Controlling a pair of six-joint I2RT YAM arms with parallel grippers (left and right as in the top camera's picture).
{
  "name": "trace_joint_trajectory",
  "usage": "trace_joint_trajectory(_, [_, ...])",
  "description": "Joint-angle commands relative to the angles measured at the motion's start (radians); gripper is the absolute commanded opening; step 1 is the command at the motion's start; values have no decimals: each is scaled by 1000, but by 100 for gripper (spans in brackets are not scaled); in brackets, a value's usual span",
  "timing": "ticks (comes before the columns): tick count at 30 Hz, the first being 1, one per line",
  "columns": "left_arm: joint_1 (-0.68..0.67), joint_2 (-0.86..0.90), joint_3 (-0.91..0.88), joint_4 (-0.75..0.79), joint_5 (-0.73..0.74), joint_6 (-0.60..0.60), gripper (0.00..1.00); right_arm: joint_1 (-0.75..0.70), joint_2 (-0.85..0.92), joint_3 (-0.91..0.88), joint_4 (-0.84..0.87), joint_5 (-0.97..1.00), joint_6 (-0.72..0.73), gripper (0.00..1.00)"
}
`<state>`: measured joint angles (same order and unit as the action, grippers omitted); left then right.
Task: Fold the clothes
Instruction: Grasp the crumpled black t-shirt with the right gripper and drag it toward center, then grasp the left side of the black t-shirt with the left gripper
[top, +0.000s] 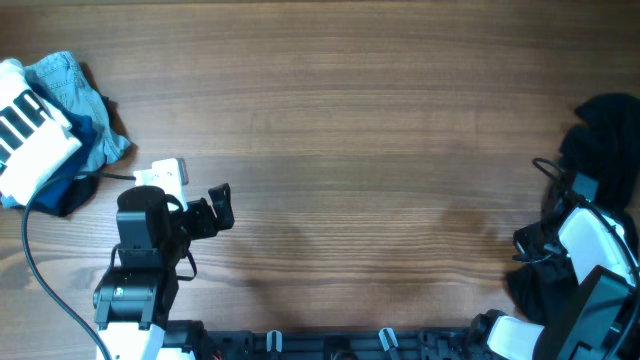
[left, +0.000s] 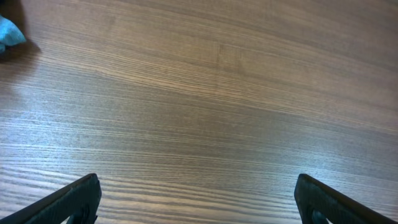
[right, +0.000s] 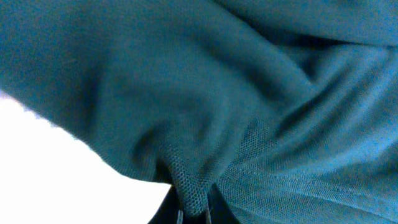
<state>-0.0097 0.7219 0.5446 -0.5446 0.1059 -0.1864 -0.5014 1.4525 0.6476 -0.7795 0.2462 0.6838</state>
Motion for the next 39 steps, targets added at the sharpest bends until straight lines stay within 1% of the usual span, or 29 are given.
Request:
trace_joint_trajectory(1, [7, -2, 23, 15, 20, -13, 100, 2, -4, 18, 112, -513, -351, 4])
trace_joint_trajectory(3, [7, -2, 23, 32, 21, -13, 100, 42, -4, 33, 166, -731, -420, 4])
trace_joint_trajectory(4, [7, -2, 23, 44, 20, -13, 100, 96, -4, 47, 181, -801, -442, 4])
trace_joint_trajectory(5, [7, -2, 23, 51, 20, -13, 100, 158, -4, 60, 191, -819, -446, 4])
trace_joint_trajectory(7, [7, -2, 23, 58, 20, -13, 100, 293, -4, 65, 248, -821, -436, 4])
trace_joint_trajectory(8, [7, -1, 23, 61, 20, -13, 100, 404, -3, 65, 323, -820, -393, 5])
trace_joint_trajectory(9, [7, 0, 23, 62, 20, -13, 100, 467, -3, 65, 381, -819, -359, 4])
trace_joint_trajectory(13, [7, 5, 23, 67, 20, -13, 100, 690, -3, 65, 710, -754, -192, 4])
trace_joint_trajectory(15, [7, 11, 23, 83, 20, -13, 100, 777, -3, 65, 867, -677, -149, 5])
trace_joint_trajectory(16, [7, 18, 23, 98, 21, -13, 100, 826, -3, 65, 951, -616, -150, 30])
trace_joint_trajectory(17, [7, 22, 23, 111, 21, -13, 100, 854, -3, 65, 992, -563, -150, 64])
trace_joint_trajectory(18, [7, 25, 23, 119, 24, -13, 100, 866, -3, 65, 1008, -534, -150, 84])
trace_joint_trajectory(19, [7, 27, 23, 123, 28, -13, 100, 869, -3, 65, 1010, -519, -150, 100])
trace_joint_trajectory(23, [7, 30, 23, 127, 43, -13, 100, 826, -13, 65, 927, -511, -151, 100])
trace_joint_trajectory(25, [7, 30, 23, 138, 48, -13, 100, 766, -46, 65, 841, -510, -160, 100])
trace_joint_trajectory(26, [7, 31, 23, 148, 78, -13, 100, 734, -67, 65, 801, -503, -160, 100])
trace_joint_trajectory(29, [7, 55, 23, 204, 247, -19, 100, 634, -142, 65, 649, -434, -157, 100])
trace_joint_trajectory(30, [7, 71, 23, 215, 272, -49, 100, 604, -165, 65, 600, -410, -157, 100])
trace_joint_trajectory(32, [-2, 132, 23, 224, 280, -146, 100, 537, -211, 65, 503, -381, -161, 100])
trace_joint_trajectory(36, [-66, 281, 22, 254, 295, -262, 100, 435, -247, 65, 378, -380, -223, 100])
trace_joint_trajectory(39, [-161, 442, 23, 359, 302, -341, 100, 391, -246, 65, 306, -380, -225, 100])
